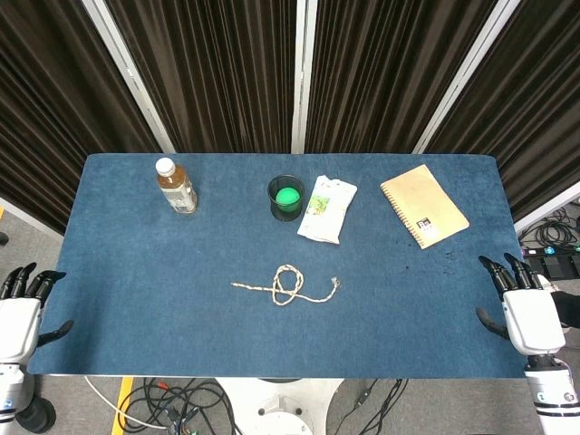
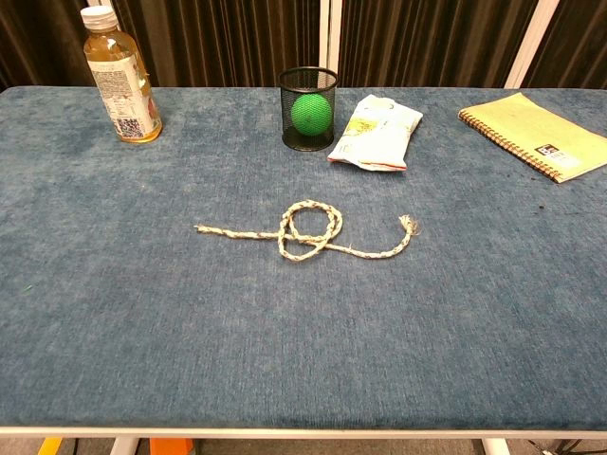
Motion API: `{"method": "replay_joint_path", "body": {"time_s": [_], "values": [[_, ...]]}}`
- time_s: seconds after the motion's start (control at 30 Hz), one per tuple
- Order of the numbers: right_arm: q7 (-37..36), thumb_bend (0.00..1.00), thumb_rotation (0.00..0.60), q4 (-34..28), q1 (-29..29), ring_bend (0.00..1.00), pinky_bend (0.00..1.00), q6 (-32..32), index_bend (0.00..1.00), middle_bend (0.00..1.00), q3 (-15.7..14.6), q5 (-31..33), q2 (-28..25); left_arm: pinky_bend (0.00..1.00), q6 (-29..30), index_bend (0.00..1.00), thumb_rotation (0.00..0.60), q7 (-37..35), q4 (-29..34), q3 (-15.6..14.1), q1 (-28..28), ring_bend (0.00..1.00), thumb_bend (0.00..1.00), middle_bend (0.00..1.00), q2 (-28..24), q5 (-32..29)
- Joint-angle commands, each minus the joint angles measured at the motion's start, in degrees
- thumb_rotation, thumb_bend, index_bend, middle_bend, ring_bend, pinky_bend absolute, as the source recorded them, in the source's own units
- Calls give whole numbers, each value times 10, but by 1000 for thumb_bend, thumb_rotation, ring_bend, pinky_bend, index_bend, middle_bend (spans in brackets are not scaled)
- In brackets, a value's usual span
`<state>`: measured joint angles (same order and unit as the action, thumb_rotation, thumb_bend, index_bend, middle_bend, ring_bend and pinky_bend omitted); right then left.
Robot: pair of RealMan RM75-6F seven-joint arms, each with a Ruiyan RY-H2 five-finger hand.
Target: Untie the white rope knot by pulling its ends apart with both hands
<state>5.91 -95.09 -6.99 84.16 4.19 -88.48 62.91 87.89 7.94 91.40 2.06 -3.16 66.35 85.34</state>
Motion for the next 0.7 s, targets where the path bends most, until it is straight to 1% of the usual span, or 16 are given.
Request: {"method": "replay_joint_path", "body": {"time_s": [0.03, 0.27, 0.43, 0.57, 0.7], "values": [[-1, 150, 600, 0, -2, 71, 144, -3, 135, 239, -1, -1, 0, 107, -2, 237, 600, 0, 2, 0, 0, 88, 88, 229, -1, -1], [-12, 150, 600, -4, -8, 72, 144, -11, 146, 248, -5, -10, -3, 107, 5, 238, 600, 0, 1, -1, 4, 88, 88, 230, 0, 2], [-29, 151, 600, -19, -34, 80, 144, -49, 189, 287, -9, -25, -6, 107, 6, 238, 600, -4, -3, 1, 4, 89, 89, 230, 3, 3], [-45, 160, 600, -26, -85, 80, 144, -108, 252, 295, -4, -50, -1, 107, 3, 238, 600, -7, -7, 2, 0, 88, 88, 230, 3, 6], [-51, 176, 600, -23, -163, 80, 144, -197, 312, 296, 16, -60, 19, 107, 0, 242, 600, -10, -9, 3, -2, 88, 88, 230, 3, 6]]}}
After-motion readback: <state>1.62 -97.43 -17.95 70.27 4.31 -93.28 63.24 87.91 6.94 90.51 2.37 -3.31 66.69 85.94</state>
